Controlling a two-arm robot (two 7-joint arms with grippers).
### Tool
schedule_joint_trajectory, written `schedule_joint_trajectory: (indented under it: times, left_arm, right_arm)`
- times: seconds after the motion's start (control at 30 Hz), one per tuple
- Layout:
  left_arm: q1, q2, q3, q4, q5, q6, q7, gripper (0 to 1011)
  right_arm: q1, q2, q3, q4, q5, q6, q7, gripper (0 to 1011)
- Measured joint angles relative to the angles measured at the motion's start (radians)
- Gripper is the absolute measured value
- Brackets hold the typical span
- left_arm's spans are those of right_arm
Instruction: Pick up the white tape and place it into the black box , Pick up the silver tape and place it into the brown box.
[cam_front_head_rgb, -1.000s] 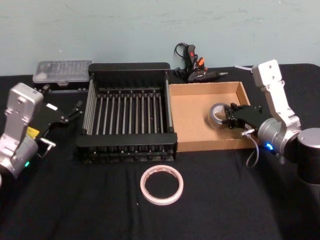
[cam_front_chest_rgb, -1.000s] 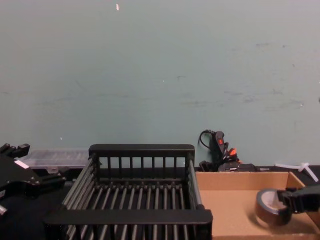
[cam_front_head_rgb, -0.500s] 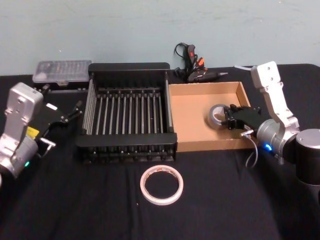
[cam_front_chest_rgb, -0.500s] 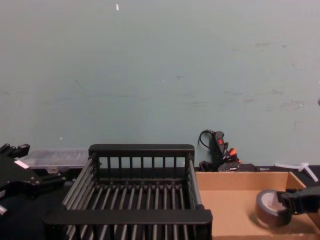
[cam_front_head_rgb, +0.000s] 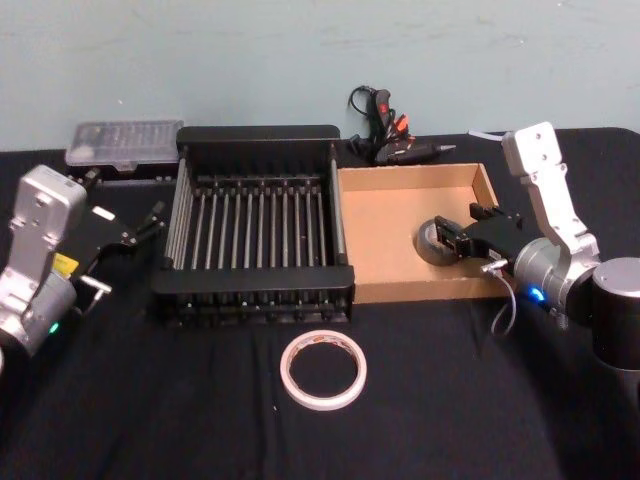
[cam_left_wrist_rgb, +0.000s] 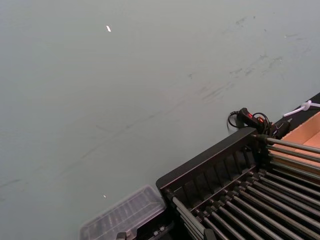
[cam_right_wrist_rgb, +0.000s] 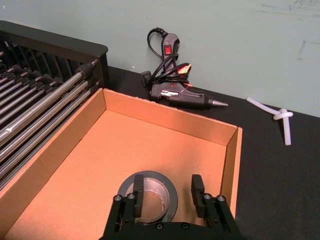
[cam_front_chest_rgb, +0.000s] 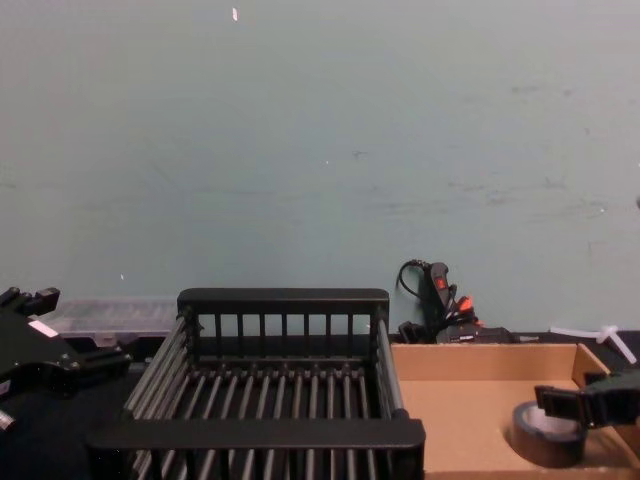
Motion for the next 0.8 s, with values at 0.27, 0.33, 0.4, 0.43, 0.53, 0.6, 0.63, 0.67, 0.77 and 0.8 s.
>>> schedule_joint_trajectory:
  times: [0.27,0.33,0.4,0.43,0.53,0.6,0.63,0.67,0.77,0.8]
  left_arm:
    - [0.000,0.000,0.000,0.000,0.000,0.000,0.000,1002]
    - [0.000,0.000,0.000,0.000,0.000,0.000,0.000,1001]
    - [0.000,0.000,0.000,0.000,0.000,0.000,0.000,1001]
    - [0.000,0.000,0.000,0.000,0.000,0.000,0.000,1001]
    - [0.000,0.000,0.000,0.000,0.000,0.000,0.000,1001]
    - [0.000,0.000,0.000,0.000,0.000,0.000,0.000,1001]
    - [0.000,0.000,0.000,0.000,0.000,0.000,0.000,1001]
    - [0.000,0.000,0.000,0.000,0.000,0.000,0.000,1001]
    - [0.000,0.000,0.000,0.000,0.000,0.000,0.000,1001]
    - [0.000,0.000,0.000,0.000,0.000,0.000,0.000,1001]
  right_arm:
    - [0.000,0.001,0.000,-0.001,0.001,0.001,0.001,808]
    - [0.000,0.001,0.000,-0.001,0.001,0.001,0.001,881]
    - [0.000,0.001,0.000,-0.001,0.001,0.001,0.001,944]
    - [0.000,0.001,0.000,-0.001,0.001,0.001,0.001,957]
    - [0.000,0.001,0.000,-0.001,0.001,0.001,0.001,1002]
    - [0.000,0.001,0.000,-0.001,0.001,0.001,0.001,1002]
    - [-0.001,0.001,0.001,-0.002,0.001,0.001,0.002,1002]
    - [-0.002,0.000,0.004,-0.004,0.002,0.000,0.006,1002]
    - [-0.006,-0.001,0.009,-0.011,0.003,-0.001,0.010,1002]
    - [-0.008,-0.001,0.012,-0.017,0.003,-0.001,0.011,1002]
